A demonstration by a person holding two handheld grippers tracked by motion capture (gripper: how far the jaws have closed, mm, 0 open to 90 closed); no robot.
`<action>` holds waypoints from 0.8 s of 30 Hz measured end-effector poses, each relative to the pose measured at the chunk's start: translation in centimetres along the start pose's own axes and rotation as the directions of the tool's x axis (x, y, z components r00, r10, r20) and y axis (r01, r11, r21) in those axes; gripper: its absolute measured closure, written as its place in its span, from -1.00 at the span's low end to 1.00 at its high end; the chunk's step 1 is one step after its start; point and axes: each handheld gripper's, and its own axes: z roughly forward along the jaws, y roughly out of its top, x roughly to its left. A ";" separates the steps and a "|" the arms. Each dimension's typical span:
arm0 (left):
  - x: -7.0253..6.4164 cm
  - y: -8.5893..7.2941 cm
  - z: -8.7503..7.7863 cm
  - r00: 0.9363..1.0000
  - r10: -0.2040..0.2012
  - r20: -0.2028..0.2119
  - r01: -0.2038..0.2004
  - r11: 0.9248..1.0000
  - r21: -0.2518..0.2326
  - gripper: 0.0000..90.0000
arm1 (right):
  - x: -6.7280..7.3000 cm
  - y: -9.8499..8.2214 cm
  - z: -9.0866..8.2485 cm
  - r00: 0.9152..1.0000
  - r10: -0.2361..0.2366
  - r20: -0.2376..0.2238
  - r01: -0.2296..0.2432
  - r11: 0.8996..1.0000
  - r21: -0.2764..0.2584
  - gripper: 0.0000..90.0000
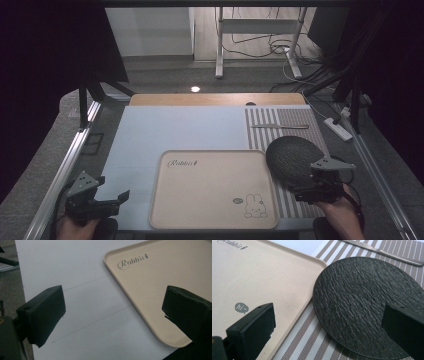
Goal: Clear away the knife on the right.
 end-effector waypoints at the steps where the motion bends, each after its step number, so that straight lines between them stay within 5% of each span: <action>1: 0.0 0.0 0.0 1.000 0.002 0.000 -0.002 1.000 0.002 -0.89 | 0.0 0.1 0.0 1.000 -0.002 -0.002 0.002 1.000 -0.002 -1.00; 24: -0.2 0.1 0.2 1.000 0.019 -0.017 -0.019 1.000 0.021 -0.83 | -1.1 1.6 1.7 1.000 -0.014 -0.017 0.014 1.000 -0.003 -1.00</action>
